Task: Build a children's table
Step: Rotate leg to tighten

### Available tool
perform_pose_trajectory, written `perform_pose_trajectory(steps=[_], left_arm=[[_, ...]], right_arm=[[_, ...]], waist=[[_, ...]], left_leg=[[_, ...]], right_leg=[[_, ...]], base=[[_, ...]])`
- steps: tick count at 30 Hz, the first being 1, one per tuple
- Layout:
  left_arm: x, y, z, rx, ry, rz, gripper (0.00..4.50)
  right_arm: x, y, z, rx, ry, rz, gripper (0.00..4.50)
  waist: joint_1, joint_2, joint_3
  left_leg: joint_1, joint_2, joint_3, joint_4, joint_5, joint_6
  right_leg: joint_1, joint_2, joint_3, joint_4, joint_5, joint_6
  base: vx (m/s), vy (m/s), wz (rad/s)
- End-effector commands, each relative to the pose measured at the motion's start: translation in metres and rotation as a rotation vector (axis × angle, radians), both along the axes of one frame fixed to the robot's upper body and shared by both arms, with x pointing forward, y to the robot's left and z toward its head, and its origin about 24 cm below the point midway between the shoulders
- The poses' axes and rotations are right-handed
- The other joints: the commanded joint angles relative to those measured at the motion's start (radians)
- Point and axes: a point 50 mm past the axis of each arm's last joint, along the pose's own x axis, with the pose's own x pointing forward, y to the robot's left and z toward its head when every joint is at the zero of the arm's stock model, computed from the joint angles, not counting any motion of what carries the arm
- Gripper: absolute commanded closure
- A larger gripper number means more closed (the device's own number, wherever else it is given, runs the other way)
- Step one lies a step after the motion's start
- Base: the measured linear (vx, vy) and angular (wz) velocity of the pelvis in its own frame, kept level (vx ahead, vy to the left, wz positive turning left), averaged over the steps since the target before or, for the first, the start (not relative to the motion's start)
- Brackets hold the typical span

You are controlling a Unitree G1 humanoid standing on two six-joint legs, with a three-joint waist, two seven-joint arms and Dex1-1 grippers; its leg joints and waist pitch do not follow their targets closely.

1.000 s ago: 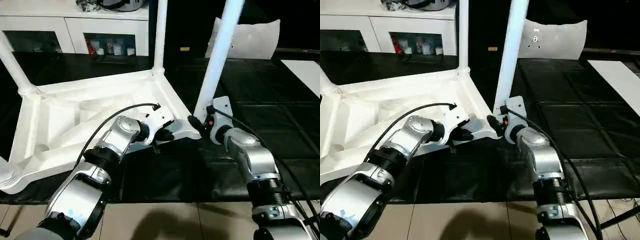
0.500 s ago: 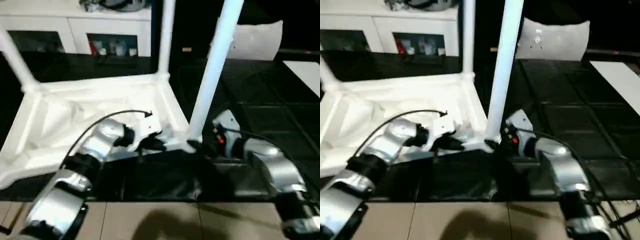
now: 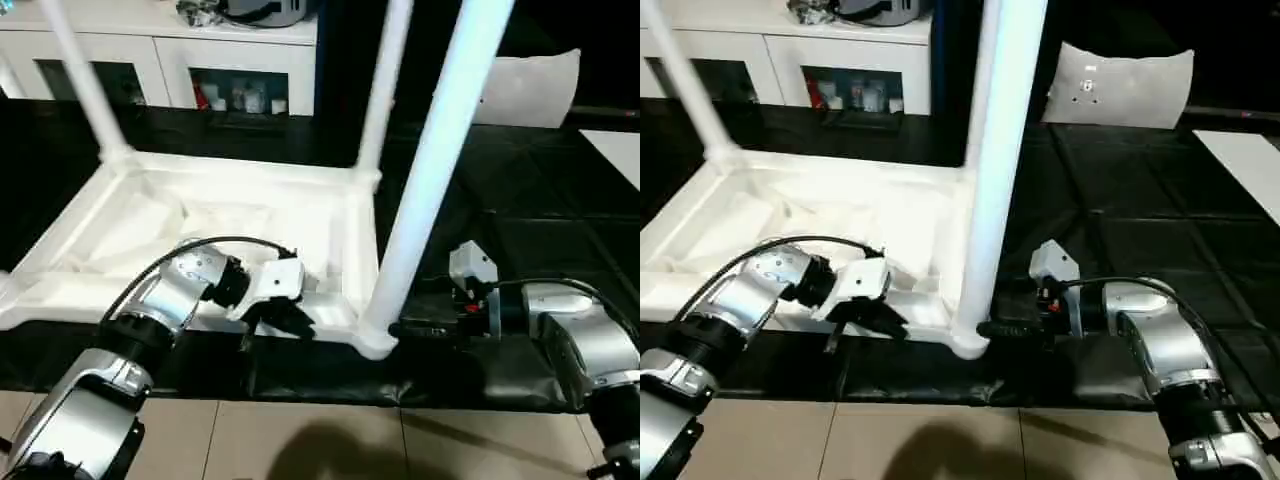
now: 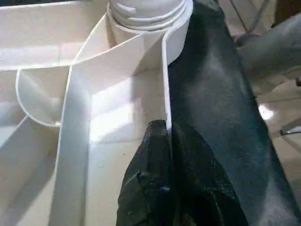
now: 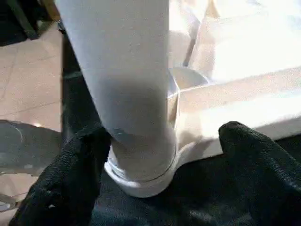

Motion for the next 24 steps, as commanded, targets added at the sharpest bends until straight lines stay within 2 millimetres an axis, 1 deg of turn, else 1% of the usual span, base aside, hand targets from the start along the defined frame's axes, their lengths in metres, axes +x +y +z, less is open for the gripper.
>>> perform_pose_trajectory(steps=[1,2,3,4,5,6,7,8,9,11,12,13,17,18,21,24], left_arm=[[-0.005,-0.010,0.005,0.005,-0.021,-0.100,4.50],[-0.005,-0.010,0.005,0.005,-0.022,-0.101,4.50],[-0.005,-0.010,0.005,0.006,-0.023,-0.104,4.50],[-0.005,-0.010,0.005,0.006,-0.024,-0.105,4.50],[-0.006,-0.010,0.005,0.007,-0.026,-0.107,4.50],[-0.006,-0.010,0.005,0.007,-0.027,-0.108,4.50],[-0.006,-0.010,0.005,0.007,-0.028,-0.109,4.50],[-0.006,-0.009,0.005,0.008,-0.029,-0.111,4.50],[-0.007,-0.009,0.006,0.008,-0.030,-0.111,4.50],[-0.007,-0.010,0.005,0.009,-0.030,-0.113,4.50],[-0.007,-0.010,0.005,0.009,-0.030,-0.114,4.50],[-0.007,-0.010,0.005,0.009,-0.030,-0.115,4.50],[-0.007,-0.011,0.005,0.010,-0.029,-0.116,4.50],[-0.007,-0.011,0.005,0.010,-0.030,-0.116,4.50],[-0.007,-0.011,0.005,0.000,-0.020,-0.106,4.50],[-0.005,-0.011,0.005,-0.001,-0.024,-0.074,4.50]], right_arm=[[0.001,0.003,0.001,0.019,0.009,0.041,0.88],[0.001,0.004,0.001,0.021,0.009,0.044,1.09],[0.001,0.004,0.001,0.027,0.010,0.052,1.09],[0.002,0.006,0.000,0.038,0.020,0.063,1.24],[0.001,0.008,0.000,0.043,0.026,0.077,1.24],[0.001,0.008,0.000,0.044,0.027,0.080,1.29],[0.001,0.009,-0.001,0.048,0.029,0.092,1.29],[0.001,0.011,-0.001,0.052,0.033,0.102,1.55],[0.001,0.012,-0.002,0.054,0.034,0.107,1.55],[0.000,0.013,-0.003,0.057,0.037,0.115,1.77],[0.000,0.013,-0.003,0.058,0.037,0.116,1.77],[0.000,0.014,-0.004,0.060,0.036,0.117,1.98],[0.002,0.015,-0.004,0.068,0.019,0.112,2.15],[0.001,0.016,-0.004,0.071,0.020,0.115,2.39],[-0.004,0.017,-0.004,0.089,0.052,0.147,2.51],[-0.004,0.017,-0.003,0.120,0.054,0.132,2.58]], waist=[[0.000,-0.006,-0.072],[0.000,-0.007,-0.071],[0.002,-0.006,-0.071],[0.004,-0.006,-0.072],[0.005,-0.011,-0.071],[0.006,-0.009,-0.072],[0.006,-0.008,-0.072],[0.006,-0.008,-0.072],[0.006,-0.008,-0.072],[0.007,-0.008,-0.072],[0.007,-0.009,-0.072],[0.007,-0.009,-0.072],[0.006,-0.008,-0.071],[0.006,-0.008,-0.071],[0.006,-0.008,-0.071],[0.006,-0.008,-0.072]], left_leg=[[-0.010,0.065,-0.020,-0.060,0.013,0.098],[-0.010,0.065,-0.020,-0.060,0.013,0.098],[-0.009,0.065,-0.019,-0.060,0.011,0.097],[-0.009,0.064,-0.019,-0.060,0.012,0.093],[-0.009,0.064,-0.019,-0.061,0.011,0.092],[-0.010,0.064,-0.020,-0.060,0.012,0.092],[-0.009,0.066,-0.021,-0.060,0.015,0.091],[-0.009,0.067,-0.021,-0.060,0.015,0.091],[-0.009,0.067,-0.021,-0.061,0.016,0.091],[-0.010,0.065,-0.020,-0.060,0.019,0.090],[-0.011,0.063,-0.019,-0.060,0.018,0.090],[-0.011,0.061,-0.019,-0.060,0.015,0.087],[-0.010,0.062,-0.020,-0.061,0.012,0.085],[-0.010,0.063,-0.020,-0.061,0.010,0.085],[-0.010,0.063,-0.020,-0.061,0.011,0.085],[-0.009,0.066,-0.021,-0.061,0.017,0.087]], right_leg=[[0.076,-0.108,0.091,-0.068,-0.258,0.011],[0.075,-0.107,0.090,-0.069,-0.260,0.014],[0.074,-0.107,0.090,-0.070,-0.265,0.014],[0.075,-0.106,0.090,-0.070,-0.268,0.016],[0.075,-0.106,0.090,-0.072,-0.272,0.020],[0.076,-0.107,0.089,-0.069,-0.270,0.019],[0.075,-0.107,0.090,-0.069,-0.269,0.021],[0.074,-0.107,0.090,-0.069,-0.268,0.022],[0.074,-0.107,0.090,-0.068,-0.265,0.021],[0.074,-0.107,0.091,-0.068,-0.263,0.024],[0.075,-0.107,0.090,-0.069,-0.266,0.027],[0.076,-0.106,0.090,-0.071,-0.276,0.032],[0.075,-0.105,0.089,-0.072,-0.281,0.039],[0.074,-0.105,0.089,-0.073,-0.285,0.040],[0.074,-0.104,0.088,-0.073,-0.285,0.043],[0.073,-0.105,0.090,-0.071,-0.272,0.035]], base=[[0.000,0.000,0.00],[0.000,0.000,0.00],[0.000,0.000,0.00],[0.000,0.000,0.00],[0.000,0.000,0.00],[0.000,0.000,0.00],[0.000,0.000,0.00],[0.000,0.000,0.00],[0.000,0.000,0.00],[0.000,0.000,0.00],[0.000,0.000,0.00],[0.000,0.000,0.00],[0.000,0.000,0.00],[0.000,0.000,0.00],[0.000,0.000,0.00],[0.000,0.000,0.00]])
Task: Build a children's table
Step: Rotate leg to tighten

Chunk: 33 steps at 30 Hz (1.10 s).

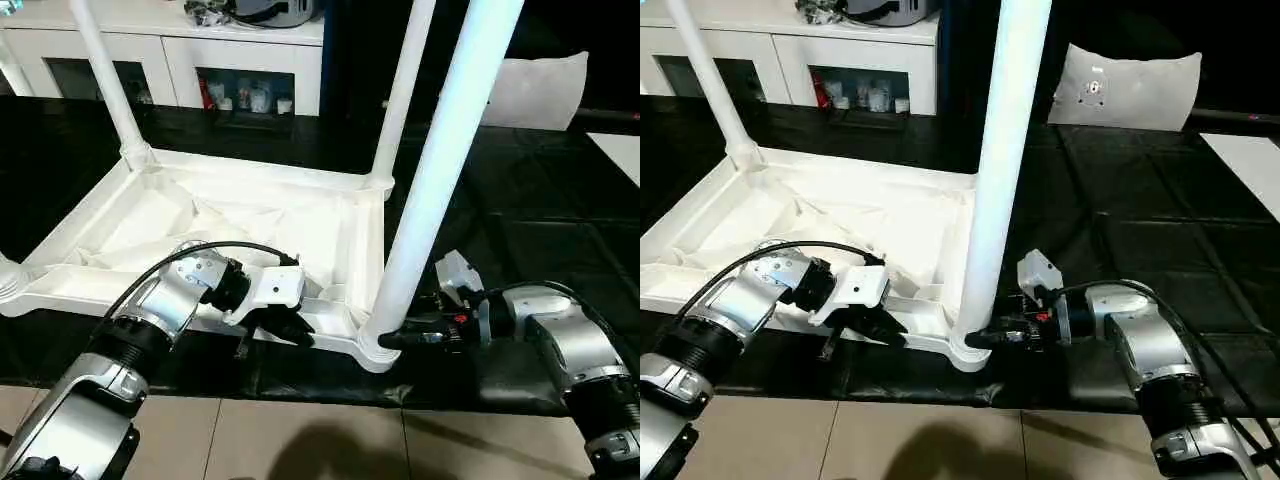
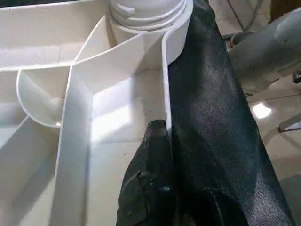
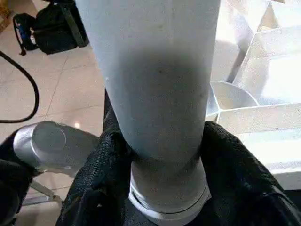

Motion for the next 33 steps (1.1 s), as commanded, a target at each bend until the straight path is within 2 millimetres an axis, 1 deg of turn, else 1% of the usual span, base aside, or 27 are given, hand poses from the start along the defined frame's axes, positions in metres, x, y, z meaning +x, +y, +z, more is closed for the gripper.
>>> perform_pose_trajectory(steps=[1,2,3,4,6,7,8,9,10,11,12,13,14,16,17,18,19,20,21,22,23,26,27,29,31,32,33], left_arm=[[0.005,-0.009,0.004,-0.014,-0.016,0.040,4.50],[0.005,-0.009,0.004,-0.014,-0.016,0.040,4.50],[0.009,-0.011,0.006,-0.039,-0.015,0.104,4.50],[0.014,-0.014,0.008,-0.064,-0.013,0.162,4.50],[0.021,-0.021,0.011,-0.095,-0.022,0.251,4.50],[0.025,-0.026,0.012,-0.119,-0.024,0.306,4.50],[0.027,-0.030,0.012,-0.137,-0.023,0.342,4.50],[0.031,-0.035,0.013,-0.150,-0.031,0.388,4.50],[0.034,-0.038,0.013,-0.157,-0.036,0.422,4.50],[0.035,-0.040,0.014,-0.160,-0.039,0.442,4.50],[0.038,-0.044,0.014,-0.165,-0.043,0.482,4.50],[0.042,-0.049,0.015,-0.175,-0.053,0.529,4.50],[0.045,-0.053,0.017,-0.182,-0.065,0.572,4.50],[0.052,-0.061,0.021,-0.203,-0.097,0.658,4.50],[0.054,-0.064,0.023,-0.213,-0.105,0.681,4.50],[0.055,-0.066,0.024,-0.222,-0.110,0.698,4.50],[0.059,-0.073,0.028,-0.239,-0.134,0.737,4.50],[0.059,-0.073,0.028,-0.239,-0.134,0.737,4.50],[0.059,-0.074,0.029,-0.242,-0.143,0.744,4.50],[0.058,-0.078,0.029,-0.236,-0.151,0.729,4.50],[0.058,-0.078,0.029,-0.234,-0.151,0.728,4.50],[0.057,-0.077,0.026,-0.214,-0.156,0.704,4.50],[0.056,-0.076,0.025,-0.208,-0.157,0.698,4.50],[0.055,-0.072,0.023,-0.198,-0.157,0.679,4.50],[0.054,-0.066,0.020,-0.180,-0.163,0.641,4.50],[0.053,-0.064,0.018,-0.174,-0.160,0.629,4.50],[0.052,-0.061,0.017,-0.167,-0.155,0.615,4.50]], right_arm=[[-0.001,0.005,0.008,0.092,-0.007,-0.015,2.59],[-0.001,0.005,0.008,0.092,-0.007,-0.015,2.59],[-0.002,0.007,0.008,0.103,-0.008,-0.029,2.59],[-0.003,0.010,0.008,0.102,-0.002,-0.049,2.59],[-0.002,0.017,0.004,0.062,0.016,-0.120,2.59],[0.001,0.021,0.001,0.036,0.019,-0.195,2.59],[0.005,0.025,-0.001,0.020,0.017,-0.265,2.59],[0.011,0.029,-0.003,0.005,-0.001,-0.344,2.59],[0.016,0.032,-0.003,-0.006,-0.017,-0.398,2.59],[0.018,0.033,-0.003,-0.011,-0.025,-0.425,2.60],[0.022,0.037,-0.003,-0.018,-0.032,-0.480,2.60],[0.025,0.041,-0.004,-0.019,-0.027,-0.533,2.60],[0.029,0.045,-0.004,-0.026,-0.030,-0.597,2.60],[0.035,0.052,-0.003,-0.034,-0.022,-0.721,2.61],[0.037,0.055,-0.003,-0.028,-0.008,-0.764,2.61],[0.039,0.057,-0.003,-0.022,0.004,-0.799,2.61],[0.045,0.063,-0.001,0.020,0.035,-0.908,2.61],[0.045,0.063,-0.001,0.020,0.035,-0.908,2.61],[0.046,0.064,0.000,0.031,0.034,-0.928,2.26],[0.048,0.064,0.001,0.035,-0.015,-0.941,1.91],[0.048,0.065,0.001,0.034,-0.018,-0.947,1.91],[0.047,0.062,0.000,0.020,-0.040,-0.949,1.68],[0.047,0.061,-0.001,0.014,-0.052,-0.946,1.47],[0.045,0.057,-0.001,0.005,-0.070,-0.935,1.42],[0.042,0.046,-0.002,-0.007,-0.098,-0.931,1.10],[0.042,0.042,-0.001,-0.001,-0.106,-0.933,1.03],[0.041,0.038,0.001,0.014,-0.113,-0.917,1.03]], waist=[[-0.004,-0.008,-0.072],[-0.003,-0.008,-0.071],[-0.001,0.002,-0.071],[-0.003,-0.007,-0.069],[-0.006,-0.007,-0.067],[-0.007,-0.010,-0.066],[-0.010,-0.011,-0.067],[-0.013,-0.007,-0.068],[-0.018,-0.006,-0.069],[-0.029,-0.009,-0.070],[-0.032,-0.010,-0.072],[-0.039,-0.008,-0.073],[-0.043,-0.009,-0.075],[-0.046,-0.008,-0.077],[-0.047,-0.007,-0.079],[-0.048,-0.006,-0.079],[-0.048,-0.006,-0.081],[-0.049,-0.004,-0.082],[-0.048,-0.004,-0.085],[-0.048,-0.003,-0.084],[-0.048,-0.003,-0.083],[-0.049,-0.003,-0.081],[-0.049,-0.003,-0.081],[-0.049,-0.003,-0.080],[-0.048,-0.003,-0.079],[-0.050,-0.007,-0.079],[-0.050,-0.007,-0.079]], left_leg=[[-0.009,0.065,-0.019,-0.061,0.018,0.087],[-0.009,0.064,-0.019,-0.061,0.016,0.086],[-0.009,0.062,-0.020,-0.061,0.012,0.083],[-0.007,0.063,-0.019,-0.062,0.007,0.074],[-0.005,0.060,-0.019,-0.064,0.006,0.064],[-0.003,0.058,-0.020,-0.064,-0.002,0.056],[-0.005,0.053,-0.019,-0.063,-0.007,0.047],[-0.009,0.048,-0.020,-0.063,-0.010,0.040],[-0.011,0.047,-0.021,-0.063,-0.012,0.038],[-0.013,0.046,-0.023,-0.062,-0.013,0.034],[-0.014,0.043,-0.022,-0.060,-0.011,0.039],[-0.017,0.043,-0.022,-0.060,0.004,0.047],[-0.017,0.045,-0.025,-0.060,0.022,0.050],[-0.017,0.046,-0.026,-0.059,0.041,0.059],[-0.016,0.052,-0.029,-0.059,0.067,0.067],[-0.015,0.056,-0.030,-0.058,0.079,0.072],[-0.014,0.060,-0.032,-0.057,0.104,0.083],[-0.014,0.063,-0.032,-0.057,0.116,0.085],[-0.013,0.065,-0.032,-0.054,0.140,0.095],[-0.015,0.066,-0.031,-0.053,0.153,0.109],[-0.014,0.065,-0.029,-0.052,0.152,0.121],[-0.014,0.064,-0.028,-0.052,0.149,0.138],[-0.014,0.064,-0.028,-0.052,0.145,0.140],[-0.012,0.064,-0.027,-0.053,0.129,0.138],[-0.012,0.066,-0.028,-0.053,0.130,0.139],[-0.016,0.065,-0.028,-0.053,0.126,0.143],[-0.017,0.063,-0.028,-0.054,0.118,0.142]], right_leg=[[0.074,-0.106,0.090,-0.071,-0.272,0.033],[0.074,-0.107,0.090,-0.073,-0.277,0.035],[0.074,-0.107,0.089,-0.074,-0.284,0.034],[0.074,-0.105,0.087,-0.079,-0.298,0.042],[0.073,-0.101,0.087,-0.084,-0.319,0.055],[0.073,-0.102,0.084,-0.089,-0.339,0.065],[0.074,-0.102,0.081,-0.092,-0.360,0.078],[0.077,-0.103,0.077,-0.093,-0.368,0.092],[0.077,-0.101,0.076,-0.095,-0.367,0.097],[0.078,-0.100,0.074,-0.094,-0.354,0.103],[0.080,-0.099,0.074,-0.094,-0.345,0.107],[0.079,-0.097,0.076,-0.090,-0.316,0.100],[0.079,-0.097,0.077,-0.086,-0.290,0.092],[0.079,-0.100,0.080,-0.080,-0.260,0.075],[0.078,-0.102,0.083,-0.072,-0.221,0.054],[0.077,-0.104,0.086,-0.070,-0.203,0.044],[0.077,-0.108,0.089,-0.062,-0.169,0.022],[0.075,-0.112,0.092,-0.056,-0.148,0.006],[0.074,-0.115,0.094,-0.049,-0.109,-0.017],[0.075,-0.117,0.097,-0.042,-0.072,-0.039],[0.075,-0.118,0.098,-0.041,-0.056,-0.056],[0.077,-0.119,0.098,-0.041,-0.054,-0.063],[0.077,-0.118,0.098,-0.043,-0.059,-0.062],[0.077,-0.118,0.098,-0.046,-0.086,-0.056],[0.078,-0.117,0.099,-0.043,-0.080,-0.051],[0.080,-0.117,0.098,-0.045,-0.080,-0.046],[0.082,-0.118,0.097,-0.046,-0.087,-0.042]], base=[[0.000,0.000,0.00],[0.000,0.000,0.00],[0.000,0.000,0.00],[0.000,0.000,0.00],[0.000,0.000,0.00],[0.000,0.000,0.00],[0.000,0.000,0.00],[0.000,0.000,0.00],[0.000,0.000,0.00],[0.000,0.000,0.00],[0.000,0.000,0.00],[0.000,0.000,0.00],[0.000,0.000,0.00],[0.000,0.000,0.00],[0.000,0.000,0.00],[0.000,0.000,0.00],[0.000,0.000,0.00],[0.000,0.000,0.00],[0.000,0.000,0.00],[0.000,0.000,0.00],[0.000,0.000,0.00],[0.000,0.000,0.00],[0.000,0.000,0.00],[0.000,0.000,0.00],[0.000,0.000,0.00],[0.000,0.000,0.00],[0.000,0.000,0.00]])
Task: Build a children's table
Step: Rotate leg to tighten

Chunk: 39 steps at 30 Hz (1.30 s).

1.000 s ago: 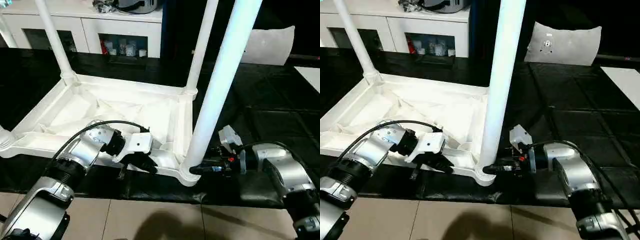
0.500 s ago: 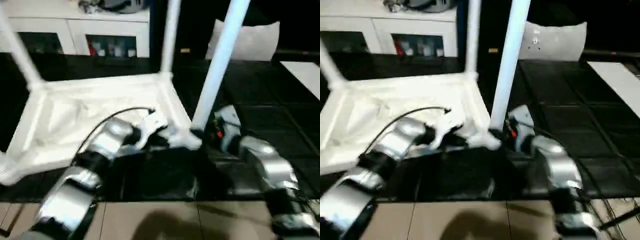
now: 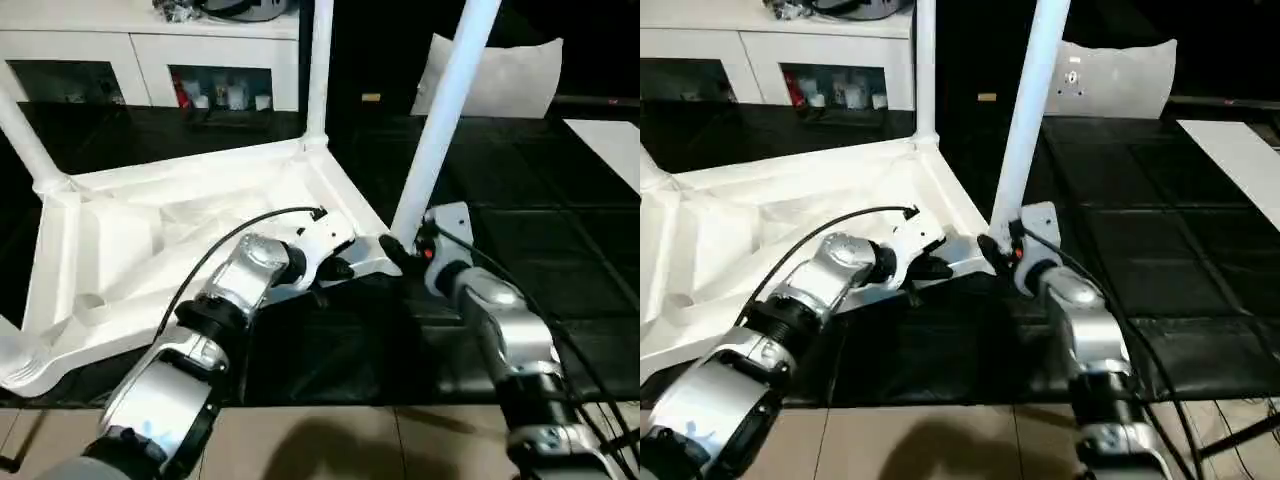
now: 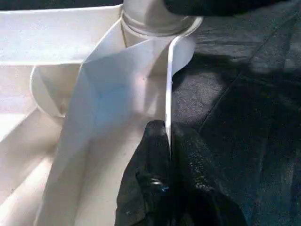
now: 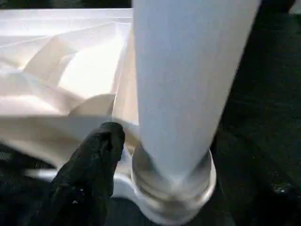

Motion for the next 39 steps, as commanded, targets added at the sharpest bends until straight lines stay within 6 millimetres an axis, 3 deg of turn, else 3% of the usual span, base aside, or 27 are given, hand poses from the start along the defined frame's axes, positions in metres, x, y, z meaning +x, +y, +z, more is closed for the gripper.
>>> perform_pose_trajectory(steps=[1,7,8,10,16,22,23,26,28,39], left_arm=[[0.005,-0.002,0.018,-0.035,-0.087,-0.034,4.50],[-0.009,0.011,0.009,0.018,-0.050,-0.233,4.50],[-0.009,0.011,0.009,0.019,-0.049,-0.236,4.50],[-0.014,0.015,0.007,0.036,-0.036,-0.305,4.50],[-0.030,0.022,0.002,0.070,0.009,-0.521,4.50],[-0.036,0.027,0.003,0.093,0.022,-0.626,4.50],[-0.038,0.029,0.004,0.097,0.027,-0.651,4.50],[-0.041,0.031,0.004,0.106,0.035,-0.684,4.50],[-0.044,0.033,0.005,0.127,0.041,-0.725,4.50],[-0.049,0.035,0.006,0.142,0.046,-0.773,4.50]], right_arm=[[-0.004,0.007,0.004,0.037,-0.025,0.099,0.90],[-0.020,-0.018,0.012,-0.058,-0.051,0.388,0.44],[-0.020,-0.018,0.012,-0.061,-0.051,0.394,0.33],[-0.024,-0.027,0.016,-0.081,-0.050,0.463,0.09],[-0.031,-0.041,0.019,-0.192,-0.065,0.639,0.09],[-0.039,-0.043,0.015,-0.145,-0.009,0.793,0.09],[-0.041,-0.043,0.014,-0.117,0.015,0.832,0.35],[-0.046,-0.042,0.013,-0.082,0.033,0.889,0.43],[-0.051,-0.041,0.011,-0.027,0.081,0.960,0.78],[-0.053,-0.034,0.008,0.012,0.108,1.033,1.61]], waist=[[0.007,-0.006,-0.079],[0.011,-0.007,-0.076],[0.014,-0.002,-0.075],[0.017,-0.006,-0.073],[0.032,-0.005,-0.074],[0.053,-0.007,-0.073],[0.056,-0.007,-0.073],[0.059,-0.007,-0.074],[0.060,-0.009,-0.073],[0.061,-0.011,-0.073]], left_leg=[[-0.010,0.060,-0.026,-0.052,0.102,0.140],[-0.009,0.061,-0.026,-0.052,0.078,0.148],[-0.008,0.061,-0.025,-0.052,0.066,0.144],[-0.007,0.060,-0.024,-0.054,0.041,0.136],[-0.001,0.066,-0.023,-0.055,0.034,0.118],[0.000,0.068,-0.021,-0.057,0.020,0.115],[-0.001,0.070,-0.021,-0.056,0.027,0.114],[-0.003,0.071,-0.023,-0.056,0.031,0.117],[-0.005,0.068,-0.021,-0.056,0.024,0.115],[-0.006,0.064,-0.021,-0.056,0.029,0.095]], right_leg=[[0.092,-0.117,0.096,-0.050,-0.106,-0.029],[0.089,-0.111,0.094,-0.055,-0.128,-0.018],[0.089,-0.110,0.095,-0.057,-0.140,-0.011],[0.089,-0.109,0.093,-0.063,-0.179,0.001],[0.082,-0.111,0.095,-0.062,-0.199,-0.001],[0.083,-0.111,0.093,-0.066,-0.231,0.000],[0.084,-0.111,0.094,-0.062,-0.219,0.000],[0.084,-0.111,0.093,-0.060,-0.209,0.003],[0.086,-0.110,0.092,-0.062,-0.224,0.010],[0.083,-0.106,0.089,-0.068,-0.251,0.039]], base=[[0.000,0.000,0.00],[0.000,0.000,0.00],[0.000,0.000,0.00],[0.000,0.000,0.00],[0.000,0.000,0.00],[0.000,0.000,0.00],[0.000,0.000,0.00],[0.000,0.000,0.00],[0.000,0.000,0.00],[0.000,0.000,0.00]])
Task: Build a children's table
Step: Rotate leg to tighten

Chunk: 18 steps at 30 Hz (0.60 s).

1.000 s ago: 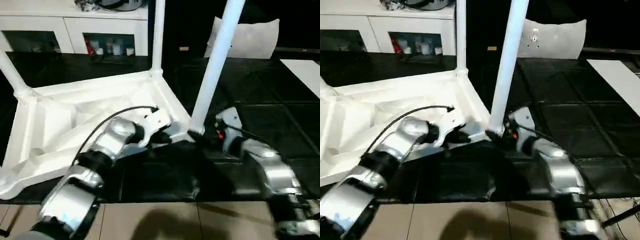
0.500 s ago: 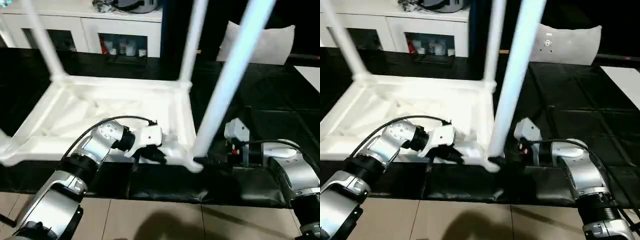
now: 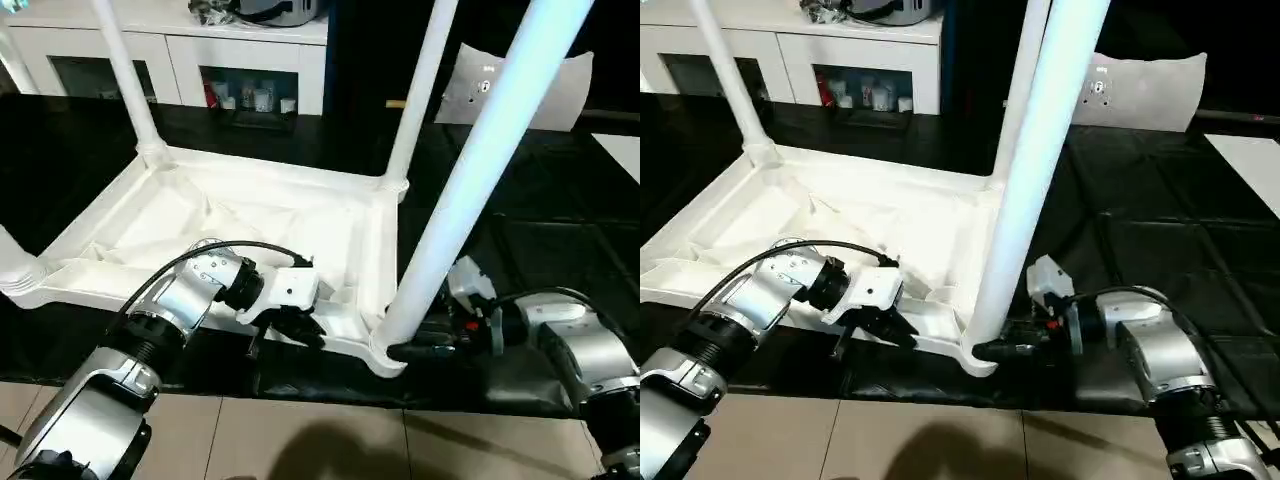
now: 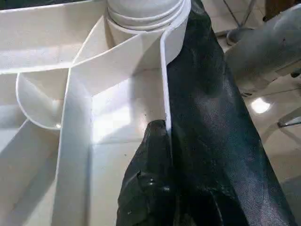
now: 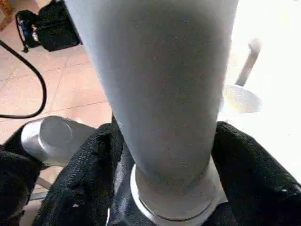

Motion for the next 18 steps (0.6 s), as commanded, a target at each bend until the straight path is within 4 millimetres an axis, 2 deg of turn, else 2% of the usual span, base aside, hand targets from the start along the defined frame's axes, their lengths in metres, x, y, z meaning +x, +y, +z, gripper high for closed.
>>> perform_pose_trajectory(steps=[1,9,13,17,18], left_arm=[[-0.004,-0.007,0.003,0.019,-0.025,-0.081,4.50],[-0.004,-0.007,0.003,0.022,-0.021,-0.072,4.50],[0.001,-0.010,0.003,-0.004,-0.006,0.000,4.50],[0.008,-0.017,0.006,-0.039,0.014,0.104,4.50],[0.013,-0.022,0.008,-0.062,0.017,0.168,4.50]], right_arm=[[0.000,0.001,0.004,0.007,-0.007,0.031,1.71],[-0.002,0.005,0.004,0.021,0.024,0.054,2.23],[-0.005,0.010,0.005,0.069,0.056,0.038,2.42],[-0.002,0.020,0.005,0.088,0.075,-0.076,2.48],[0.006,0.026,0.000,0.047,0.090,-0.194,2.48]], waist=[[-0.003,-0.010,-0.073],[-0.002,-0.009,-0.073],[-0.001,-0.010,-0.073],[-0.006,-0.012,-0.068],[-0.014,-0.012,-0.062]], left_leg=[[-0.009,0.061,-0.020,-0.060,0.026,0.092],[-0.008,0.062,-0.020,-0.061,0.021,0.087],[-0.007,0.063,-0.021,-0.060,0.023,0.084],[-0.006,0.062,-0.021,-0.064,0.017,0.072],[0.000,0.051,-0.017,-0.065,-0.025,0.052]], right_leg=[[0.078,-0.105,0.089,-0.070,-0.261,0.041],[0.077,-0.103,0.087,-0.073,-0.273,0.055],[0.077,-0.104,0.087,-0.073,-0.272,0.058],[0.076,-0.103,0.085,-0.080,-0.298,0.068],[0.073,-0.100,0.079,-0.099,-0.379,0.093]], base=[[0.000,0.000,0.00],[0.000,0.000,0.00],[0.000,0.000,0.00],[0.000,0.000,0.00],[0.000,0.000,0.00]])
